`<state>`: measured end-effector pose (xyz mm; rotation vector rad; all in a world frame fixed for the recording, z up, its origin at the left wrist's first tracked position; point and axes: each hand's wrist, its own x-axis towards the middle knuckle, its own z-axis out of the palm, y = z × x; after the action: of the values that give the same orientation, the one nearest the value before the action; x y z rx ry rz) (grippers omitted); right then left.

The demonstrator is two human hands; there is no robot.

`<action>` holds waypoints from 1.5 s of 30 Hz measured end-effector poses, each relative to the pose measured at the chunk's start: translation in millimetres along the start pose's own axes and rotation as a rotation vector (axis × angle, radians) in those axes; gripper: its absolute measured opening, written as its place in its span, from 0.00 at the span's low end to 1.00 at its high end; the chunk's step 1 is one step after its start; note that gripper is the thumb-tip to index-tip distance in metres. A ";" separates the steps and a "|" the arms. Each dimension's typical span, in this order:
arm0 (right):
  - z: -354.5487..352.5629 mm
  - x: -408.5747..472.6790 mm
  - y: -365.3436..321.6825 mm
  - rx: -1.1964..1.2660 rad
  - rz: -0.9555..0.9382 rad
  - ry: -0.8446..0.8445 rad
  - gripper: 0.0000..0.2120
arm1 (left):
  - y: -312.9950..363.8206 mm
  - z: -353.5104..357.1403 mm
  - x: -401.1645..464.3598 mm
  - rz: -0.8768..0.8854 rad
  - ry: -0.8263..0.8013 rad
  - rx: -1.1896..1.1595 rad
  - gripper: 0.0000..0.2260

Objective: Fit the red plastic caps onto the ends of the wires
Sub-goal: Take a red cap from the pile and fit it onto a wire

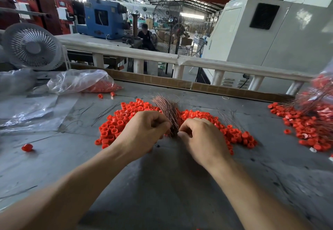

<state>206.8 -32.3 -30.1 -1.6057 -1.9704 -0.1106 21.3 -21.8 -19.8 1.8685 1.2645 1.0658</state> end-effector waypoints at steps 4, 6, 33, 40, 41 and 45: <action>-1.1 0.1 -2.3 0.024 -0.006 0.025 0.04 | 2.8 -0.5 -1.8 -0.003 -0.009 0.002 0.05; -2.6 -0.3 -4.0 0.033 -0.016 0.034 0.05 | 4.5 -1.0 -2.3 -0.004 -0.016 0.014 0.05; -6.3 -6.7 -20.6 0.316 -0.146 0.166 0.06 | 4.0 -1.4 -3.5 0.144 -0.036 0.101 0.05; -5.7 -7.6 -19.5 0.366 -0.119 0.102 0.05 | 3.1 -1.3 -3.8 0.138 -0.051 0.123 0.06; -5.7 -7.6 -19.4 0.372 -0.113 0.093 0.05 | 2.8 -1.3 -3.8 0.140 -0.053 0.130 0.06; -5.3 -7.8 -18.7 0.384 -0.096 0.081 0.05 | 1.9 -1.3 -4.1 0.139 -0.064 0.151 0.06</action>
<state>192.5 -46.3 -24.0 -1.2411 -1.8706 0.1555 20.1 -26.2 -18.7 2.1131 1.2227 0.9963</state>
